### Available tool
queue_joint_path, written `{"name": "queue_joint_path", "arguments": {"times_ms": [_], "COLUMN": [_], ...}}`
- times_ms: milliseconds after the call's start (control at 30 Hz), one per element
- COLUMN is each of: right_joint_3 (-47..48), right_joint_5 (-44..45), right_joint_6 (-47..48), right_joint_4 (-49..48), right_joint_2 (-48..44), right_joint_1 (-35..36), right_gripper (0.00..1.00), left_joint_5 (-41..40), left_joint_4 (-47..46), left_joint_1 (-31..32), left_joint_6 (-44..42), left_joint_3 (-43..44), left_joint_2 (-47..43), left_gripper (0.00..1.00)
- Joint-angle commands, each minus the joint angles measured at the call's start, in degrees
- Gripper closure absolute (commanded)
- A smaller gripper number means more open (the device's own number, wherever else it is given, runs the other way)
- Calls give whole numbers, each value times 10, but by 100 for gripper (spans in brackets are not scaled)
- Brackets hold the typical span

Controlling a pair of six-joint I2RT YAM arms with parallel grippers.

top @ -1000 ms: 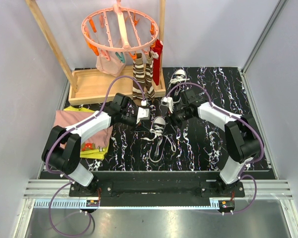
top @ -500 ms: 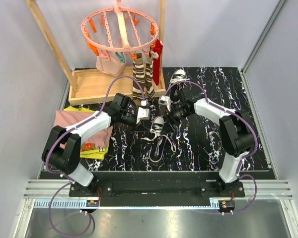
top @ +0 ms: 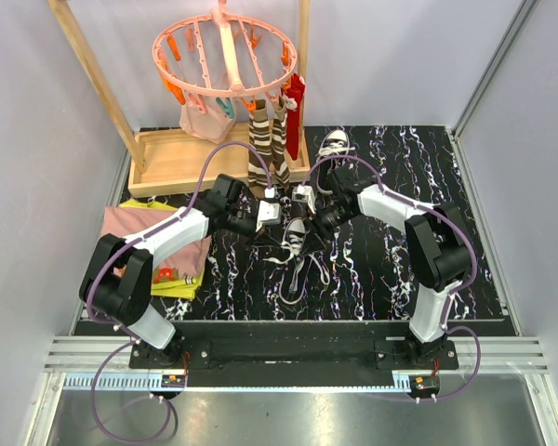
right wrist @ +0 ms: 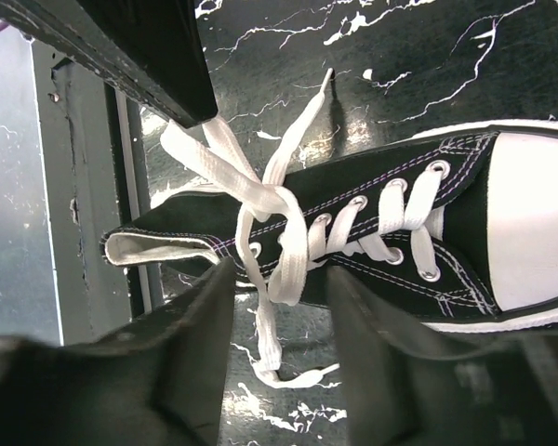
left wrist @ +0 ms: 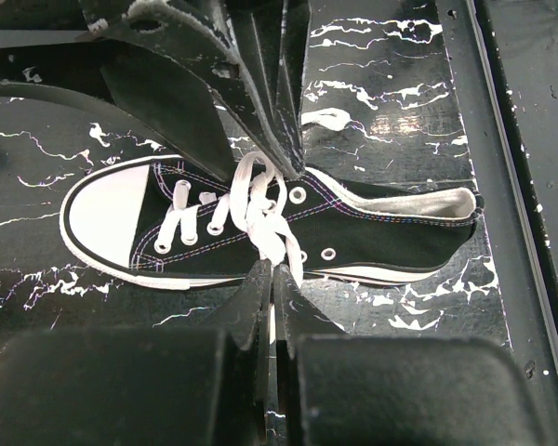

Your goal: Tie the shoes

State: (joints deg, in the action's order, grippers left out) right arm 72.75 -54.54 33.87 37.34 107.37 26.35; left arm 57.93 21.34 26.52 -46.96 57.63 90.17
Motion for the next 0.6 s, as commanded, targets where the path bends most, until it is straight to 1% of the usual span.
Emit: {"name": "queue_joint_path", "arguments": {"times_ms": [0,67,133,167,233,267,300,367,400,467,567], "right_joint_3": [22,22,22,22,21,21,20,20,20,17,4], "right_joint_5": [0,1,1,2,3,5,5,9,10,17,35], "right_joint_6": [17,17,19,19,20,21,21,21,21,16,11], "right_joint_4": [4,5,4,4,4,3,2,0,-2,-10,-32], "right_joint_2": [-1,-1,-2,-2,-6,-7,-9,-11,-14,-18,-38], "right_joint_1": [4,4,4,5,5,4,4,5,5,5,9], "right_gripper": [53,61,66,71,78,85,89,95,100,100,100], "left_joint_5": [24,24,24,24,24,24,24,24,24,24,29], "left_joint_4": [-6,-6,-6,-7,-7,-6,-5,-4,-4,-3,-2], "left_joint_1": [-2,-2,-3,-2,-2,-3,-2,-2,-2,-2,-3], "left_joint_6": [-8,-7,-7,-7,-7,-5,-5,-4,1,7,39], "left_joint_3": [21,20,21,20,19,18,18,14,13,9,-9], "left_joint_2": [1,0,-1,0,-3,-3,-5,-6,-7,-10,-21], "left_gripper": [100,100,100,100,100,100,100,100,100,100,100]}}
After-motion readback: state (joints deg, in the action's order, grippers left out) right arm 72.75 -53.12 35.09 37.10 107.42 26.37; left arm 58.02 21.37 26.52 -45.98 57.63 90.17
